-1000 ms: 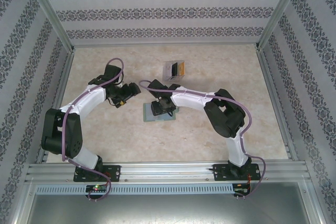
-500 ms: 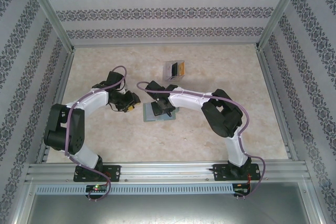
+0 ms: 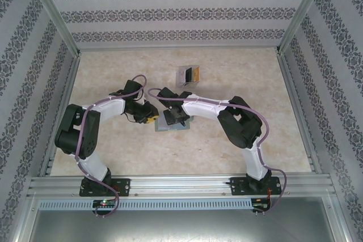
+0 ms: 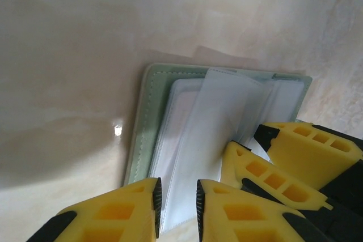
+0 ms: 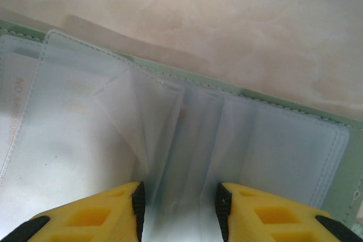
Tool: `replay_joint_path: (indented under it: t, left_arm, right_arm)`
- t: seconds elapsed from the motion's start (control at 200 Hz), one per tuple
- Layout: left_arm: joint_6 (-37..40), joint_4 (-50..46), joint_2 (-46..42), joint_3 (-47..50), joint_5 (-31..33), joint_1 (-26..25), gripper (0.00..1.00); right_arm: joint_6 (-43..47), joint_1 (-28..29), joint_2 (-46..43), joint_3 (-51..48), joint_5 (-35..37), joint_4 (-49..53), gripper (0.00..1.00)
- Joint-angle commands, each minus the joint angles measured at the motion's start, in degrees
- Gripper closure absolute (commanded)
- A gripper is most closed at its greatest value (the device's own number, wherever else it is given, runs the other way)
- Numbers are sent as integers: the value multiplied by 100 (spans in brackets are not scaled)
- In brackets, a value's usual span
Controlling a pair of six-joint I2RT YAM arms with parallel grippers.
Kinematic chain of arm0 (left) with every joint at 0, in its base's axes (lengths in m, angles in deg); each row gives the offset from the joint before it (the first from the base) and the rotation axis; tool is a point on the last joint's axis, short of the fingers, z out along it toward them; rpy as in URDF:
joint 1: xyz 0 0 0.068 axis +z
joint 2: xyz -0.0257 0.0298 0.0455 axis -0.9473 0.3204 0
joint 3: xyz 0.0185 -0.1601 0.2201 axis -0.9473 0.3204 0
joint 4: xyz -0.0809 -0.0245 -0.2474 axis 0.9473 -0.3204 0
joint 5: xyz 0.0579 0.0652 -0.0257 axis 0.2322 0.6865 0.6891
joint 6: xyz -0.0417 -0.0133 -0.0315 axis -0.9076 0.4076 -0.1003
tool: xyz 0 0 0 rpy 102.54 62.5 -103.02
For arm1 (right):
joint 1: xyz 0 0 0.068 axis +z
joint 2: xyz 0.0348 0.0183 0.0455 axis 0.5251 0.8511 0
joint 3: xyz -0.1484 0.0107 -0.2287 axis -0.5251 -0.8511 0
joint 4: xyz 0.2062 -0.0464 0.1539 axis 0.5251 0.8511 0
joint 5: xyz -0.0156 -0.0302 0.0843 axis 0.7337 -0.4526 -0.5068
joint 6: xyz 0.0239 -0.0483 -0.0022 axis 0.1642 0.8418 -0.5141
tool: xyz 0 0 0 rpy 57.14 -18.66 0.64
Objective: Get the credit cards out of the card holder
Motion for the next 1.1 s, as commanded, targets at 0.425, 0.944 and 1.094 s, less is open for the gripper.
replay_joint_path:
  t: [0.425,0.944,1.094]
  left_arm:
    - [-3,239,443,-4,-301,-246,71]
    - [-54,505,433,-21,-624,-274,82]
    - [-34,484,374,-56,-656,-269,84]
  right_arm:
    - [-152,-154,272,-405,-135,12,60]
    - [-245,-256,-93,-468,-486,-174,60]
    - [-291,-285,-264,-509,-607,-248,59]
